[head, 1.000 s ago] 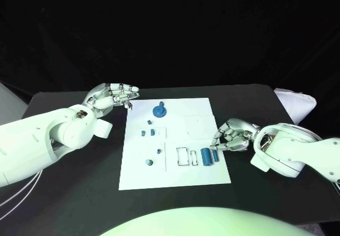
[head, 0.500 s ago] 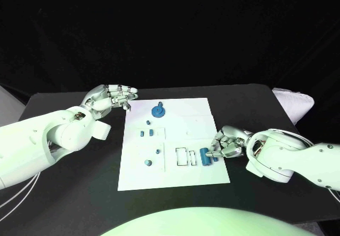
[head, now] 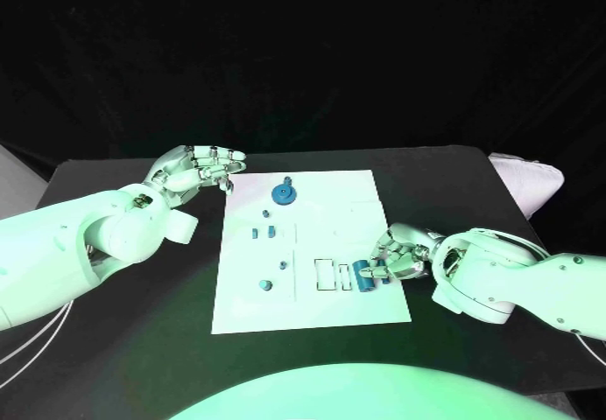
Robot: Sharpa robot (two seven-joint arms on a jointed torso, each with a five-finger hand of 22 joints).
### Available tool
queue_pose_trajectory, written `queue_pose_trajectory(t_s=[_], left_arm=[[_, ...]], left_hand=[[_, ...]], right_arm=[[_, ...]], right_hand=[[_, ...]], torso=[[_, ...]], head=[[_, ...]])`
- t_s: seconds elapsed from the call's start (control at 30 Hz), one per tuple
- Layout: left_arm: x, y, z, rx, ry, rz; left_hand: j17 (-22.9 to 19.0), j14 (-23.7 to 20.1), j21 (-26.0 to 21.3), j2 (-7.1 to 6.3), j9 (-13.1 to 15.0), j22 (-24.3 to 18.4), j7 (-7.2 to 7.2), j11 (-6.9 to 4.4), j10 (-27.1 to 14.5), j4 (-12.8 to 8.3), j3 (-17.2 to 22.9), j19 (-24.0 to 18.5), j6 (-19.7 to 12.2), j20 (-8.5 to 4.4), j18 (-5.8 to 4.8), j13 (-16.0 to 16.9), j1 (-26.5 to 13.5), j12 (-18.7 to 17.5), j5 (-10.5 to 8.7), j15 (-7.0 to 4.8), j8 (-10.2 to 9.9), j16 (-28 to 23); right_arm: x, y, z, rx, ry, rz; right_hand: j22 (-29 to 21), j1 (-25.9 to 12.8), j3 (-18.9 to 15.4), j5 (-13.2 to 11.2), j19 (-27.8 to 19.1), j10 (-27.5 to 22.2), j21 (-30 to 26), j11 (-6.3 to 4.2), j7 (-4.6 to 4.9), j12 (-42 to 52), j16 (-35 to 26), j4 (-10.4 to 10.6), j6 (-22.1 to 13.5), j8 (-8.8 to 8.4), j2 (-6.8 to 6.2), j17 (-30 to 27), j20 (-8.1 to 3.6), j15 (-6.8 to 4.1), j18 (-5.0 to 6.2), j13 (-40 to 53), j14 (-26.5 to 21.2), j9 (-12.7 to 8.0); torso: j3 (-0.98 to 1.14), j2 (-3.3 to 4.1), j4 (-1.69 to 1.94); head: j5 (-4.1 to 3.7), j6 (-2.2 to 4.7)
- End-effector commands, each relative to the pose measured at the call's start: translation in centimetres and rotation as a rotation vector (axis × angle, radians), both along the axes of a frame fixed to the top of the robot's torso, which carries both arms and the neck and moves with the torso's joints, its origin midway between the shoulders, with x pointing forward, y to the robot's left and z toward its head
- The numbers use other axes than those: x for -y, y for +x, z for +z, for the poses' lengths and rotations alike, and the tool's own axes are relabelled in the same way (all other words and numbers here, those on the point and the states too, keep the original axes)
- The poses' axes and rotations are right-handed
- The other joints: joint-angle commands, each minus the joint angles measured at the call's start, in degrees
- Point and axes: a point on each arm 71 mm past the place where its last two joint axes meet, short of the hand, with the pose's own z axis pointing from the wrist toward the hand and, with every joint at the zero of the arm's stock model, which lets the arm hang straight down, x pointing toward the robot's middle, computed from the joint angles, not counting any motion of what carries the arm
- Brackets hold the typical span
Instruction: Assemble the parts on the task board
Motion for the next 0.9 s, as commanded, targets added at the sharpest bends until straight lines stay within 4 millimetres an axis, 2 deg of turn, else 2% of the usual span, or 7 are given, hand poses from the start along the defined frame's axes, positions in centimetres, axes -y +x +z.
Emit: queue_pose_trajectory(t_s=[0.03,0.17,0.3,0.37,0.5,0.73,0.9], left_arm=[[0.2,-0.1,0.0,0.001,-0.009,-0.013],[0.1,0.0,0.0,0.001,-0.009,-0.013],[0.1,0.0,0.0,-0.003,-0.003,-0.010],[0.0,0.0,0.0,-0.005,0.001,-0.007],[0.0,0.0,-0.1,-0.008,0.004,-0.006],[0.0,-0.1,-0.1,-0.011,0.004,-0.009],[0.0,-0.1,-0.1,-0.015,0.001,-0.011]], left_hand=[[-0.1,-0.2,-0.4,0.22,-0.1,-0.1,0.23,-0.03,-0.2,0.1,0.0,0.4,-0.2,0.05,0.41,0.1,-0.2,0.2,-0.05,0.28,0.3,0.2],[-0.1,-0.2,-0.4,0.22,-0.1,-0.1,0.23,-0.03,-0.2,0.1,0.0,0.4,-0.2,0.05,0.41,0.1,-0.2,0.2,-0.05,0.28,0.3,0.2],[-0.1,-0.2,-0.4,0.22,-0.1,-0.1,0.23,-0.02,-0.3,0.2,-0.1,0.5,-0.3,0.07,0.41,0.1,-0.2,0.3,-0.03,0.29,0.4,0.2],[-0.1,-0.1,-0.5,0.24,-0.1,-0.2,0.28,0.02,-0.5,0.6,-0.2,0.5,-0.4,0.11,0.41,0.1,-0.6,0.5,-0.03,0.34,0.5,0.3],[-0.1,-0.1,-0.6,0.25,-0.1,-0.3,0.29,0.02,-0.6,0.7,-0.3,0.6,-0.4,0.13,0.41,0.1,-0.7,0.6,-0.03,0.35,0.5,0.3],[-0.1,-0.1,-0.6,0.25,-0.1,-0.3,0.29,0.02,-0.6,0.7,-0.3,0.6,-0.4,0.13,0.41,0.1,-0.7,0.6,-0.03,0.35,0.5,0.3],[-0.1,-0.1,-1.0,0.37,-0.2,-0.5,0.34,0.10,-1.0,1.7,-0.6,0.7,-0.8,0.24,0.40,0.1,-1.4,0.9,0.03,0.46,0.7,0.4]], right_arm=[[-0.2,-0.2,-0.3,-0.012,-0.021,0.024],[-0.8,-0.2,-0.6,-0.003,-0.046,0.052],[-1.5,-0.1,-0.7,0.015,-0.070,0.079],[-1.9,-0.1,-0.8,0.025,-0.083,0.094],[-2.4,-0.2,-0.9,0.032,-0.102,0.117],[-2.9,-0.3,-1.3,0.024,-0.131,0.149],[-3.0,-0.5,-1.7,0.011,-0.136,0.152]], right_hand=[[0.1,-0.7,-0.5,-0.1,0.2,1.2,0.3,-0.24,-0.05,0.3,0.2,0.0,0.3,0.44,-0.01,8.7,-0.11,-0.59,-0.67,7.3,4.7,0.1],[0.2,-2.2,-3.0,1.1,0.1,1.1,0.1,-0.32,-0.10,0.1,0.3,0.1,-0.1,0.92,0.33,8.7,-0.20,-0.64,-0.65,7.3,4.7,0.3],[0.5,-5.4,-7.2,-1.3,0.1,1.1,0.1,-0.33,-0.16,-0.1,0.3,0.1,-0.5,1.63,2.19,8.9,-0.20,-0.67,-0.67,7.6,4.7,0.7],[0.5,-5.4,-8.1,-1.7,0.1,1.1,0.1,-0.33,-0.17,-0.2,0.3,0.1,-0.6,1.79,2.37,8.9,-0.21,-0.67,-0.66,7.6,4.7,0.7],[0.7,-4.5,-9.8,-1.8,0.1,1.1,0.1,-0.30,-0.14,-0.2,0.3,0.0,-0.9,2.04,2.39,9.1,-0.19,-0.65,-0.68,7.7,4.8,0.8],[1.0,0.2,-12.2,-0.9,0.1,1.1,0.1,-0.20,-0.02,-0.5,0.3,-0.1,-1.6,2.59,2.32,9.2,-0.12,-0.56,-0.71,7.9,4.8,1.0],[1.0,0.6,-12.4,-0.8,0.1,0.9,0.0,-0.19,0.01,-0.7,0.3,-0.1,-1.7,2.62,2.42,9.2,-0.11,-0.55,-0.69,7.6,4.8,1.0]], torso=[[0.00,0.00,-0.02],[0.03,0.00,-0.03],[0.05,-0.03,-0.05],[0.04,-0.04,-0.03],[-0.08,-0.01,-0.01],[-0.07,-0.05,-0.03],[-0.05,-0.09,0.01]], head=[[0.04,-0.12],[-0.09,-0.16],[0.04,-0.51],[-0.06,-0.52],[-0.11,-0.60],[-0.10,-0.69],[-0.10,-0.74]])
